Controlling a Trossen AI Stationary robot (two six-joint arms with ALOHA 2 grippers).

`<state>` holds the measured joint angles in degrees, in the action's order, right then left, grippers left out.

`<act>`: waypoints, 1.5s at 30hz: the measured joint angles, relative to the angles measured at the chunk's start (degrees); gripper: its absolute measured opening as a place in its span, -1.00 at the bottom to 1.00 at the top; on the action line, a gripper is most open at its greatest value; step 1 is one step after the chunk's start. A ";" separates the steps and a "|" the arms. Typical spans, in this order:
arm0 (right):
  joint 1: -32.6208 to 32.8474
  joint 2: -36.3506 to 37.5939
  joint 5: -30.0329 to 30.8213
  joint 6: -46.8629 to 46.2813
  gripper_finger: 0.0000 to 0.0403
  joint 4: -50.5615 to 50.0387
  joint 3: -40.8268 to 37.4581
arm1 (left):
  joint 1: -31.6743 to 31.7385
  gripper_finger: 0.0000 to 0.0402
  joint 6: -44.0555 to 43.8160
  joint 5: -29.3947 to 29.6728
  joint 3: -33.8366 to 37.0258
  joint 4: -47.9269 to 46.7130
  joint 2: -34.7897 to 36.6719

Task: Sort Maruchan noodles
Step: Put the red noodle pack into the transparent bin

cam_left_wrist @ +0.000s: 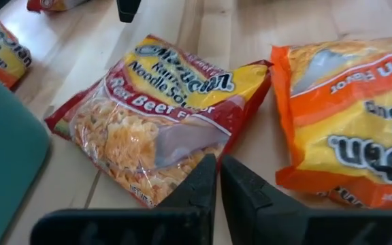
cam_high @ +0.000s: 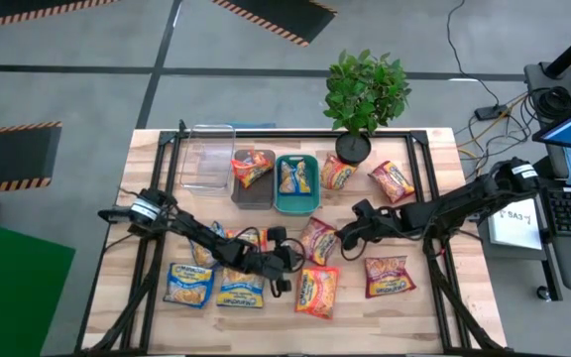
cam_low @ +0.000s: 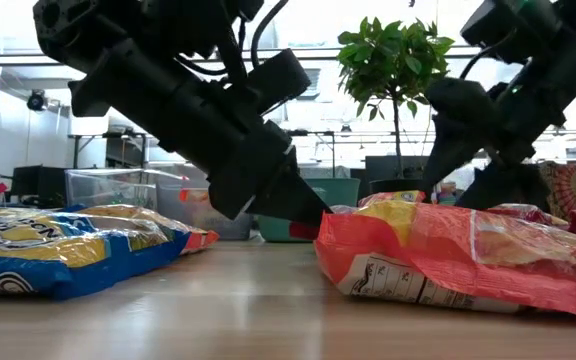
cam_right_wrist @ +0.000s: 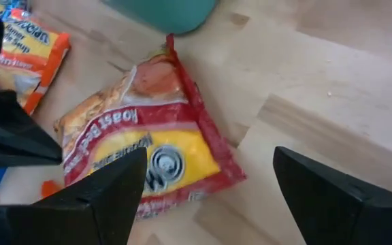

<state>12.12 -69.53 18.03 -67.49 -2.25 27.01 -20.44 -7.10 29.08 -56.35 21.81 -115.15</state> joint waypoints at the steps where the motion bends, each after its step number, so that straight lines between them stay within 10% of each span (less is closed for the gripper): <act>1: -0.29 -0.33 0.04 0.24 0.52 0.27 -0.08 | 0.04 -0.99 -0.06 -0.03 0.01 -0.11 0.00; 38: -2.26 -22.40 -12.90 9.65 0.44 41.56 0.92 | 1.96 -1.00 1.23 -0.68 0.62 -0.27 -1.53; 45: -2.40 -26.31 -11.46 9.89 0.08 41.34 3.29 | 1.88 -1.00 1.21 -0.68 0.60 0.09 -1.51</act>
<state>9.72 -95.83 6.57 -57.60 39.09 30.31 -18.57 -5.89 28.40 -55.75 21.89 -116.66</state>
